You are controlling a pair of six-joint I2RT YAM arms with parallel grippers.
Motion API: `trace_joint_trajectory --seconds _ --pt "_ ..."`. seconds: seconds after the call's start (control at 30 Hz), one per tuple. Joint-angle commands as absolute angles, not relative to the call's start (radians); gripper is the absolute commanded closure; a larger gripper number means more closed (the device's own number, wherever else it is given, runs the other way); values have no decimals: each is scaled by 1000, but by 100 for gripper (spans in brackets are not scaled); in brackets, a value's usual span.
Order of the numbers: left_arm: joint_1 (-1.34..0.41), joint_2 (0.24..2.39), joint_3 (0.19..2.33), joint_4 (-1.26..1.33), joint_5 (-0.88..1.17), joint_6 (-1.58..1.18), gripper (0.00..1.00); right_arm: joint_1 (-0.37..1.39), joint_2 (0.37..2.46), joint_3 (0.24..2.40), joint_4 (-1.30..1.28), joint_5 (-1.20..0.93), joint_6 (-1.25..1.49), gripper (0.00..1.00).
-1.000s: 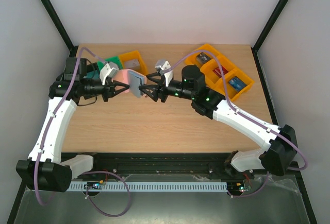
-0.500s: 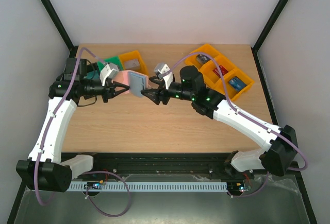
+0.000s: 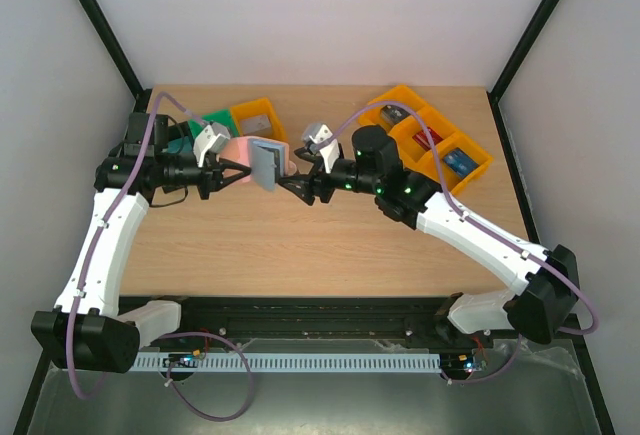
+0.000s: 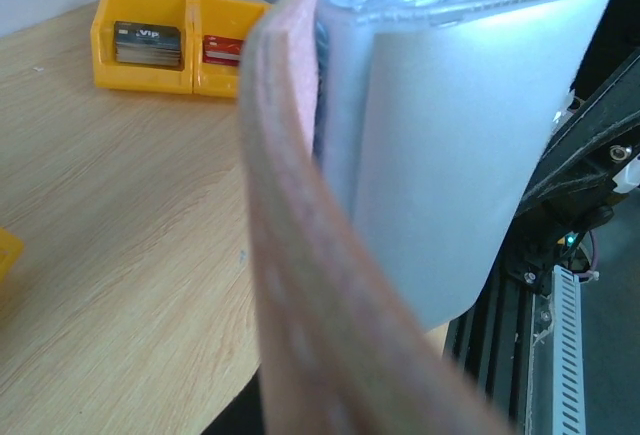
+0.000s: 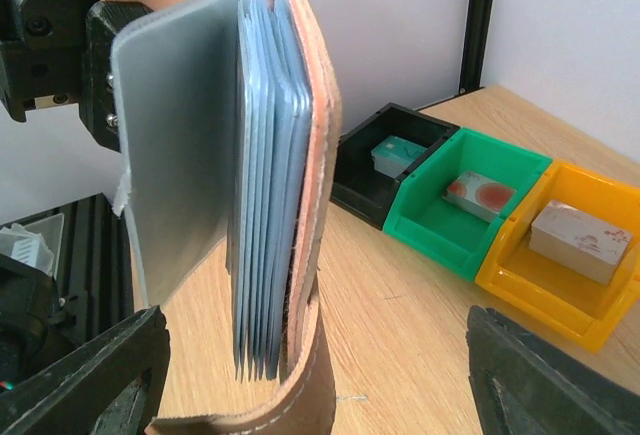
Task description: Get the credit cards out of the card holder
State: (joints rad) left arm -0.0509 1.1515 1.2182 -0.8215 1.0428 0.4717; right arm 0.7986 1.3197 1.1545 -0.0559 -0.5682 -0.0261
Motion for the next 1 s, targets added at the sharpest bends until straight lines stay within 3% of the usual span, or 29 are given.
trace_joint_trajectory --seconds 0.0,0.47,0.63,0.8,0.87,0.97 --pt "-46 1125 1221 -807 1073 485 98 792 1289 1193 -55 -554 -23 21" --pt "-46 1124 1215 -808 1079 489 98 779 1300 1197 -15 -540 30 30" --pt "-46 1123 1212 -816 1094 499 98 779 1322 1202 21 -491 70 38" --pt "-46 1126 1203 -811 1100 499 98 780 1380 1222 79 -591 118 39" --pt "-46 1124 1203 -808 1100 496 98 780 1398 1230 82 -611 129 45" --pt "-46 1124 1200 -802 1097 491 98 781 1404 1225 103 -648 148 65"
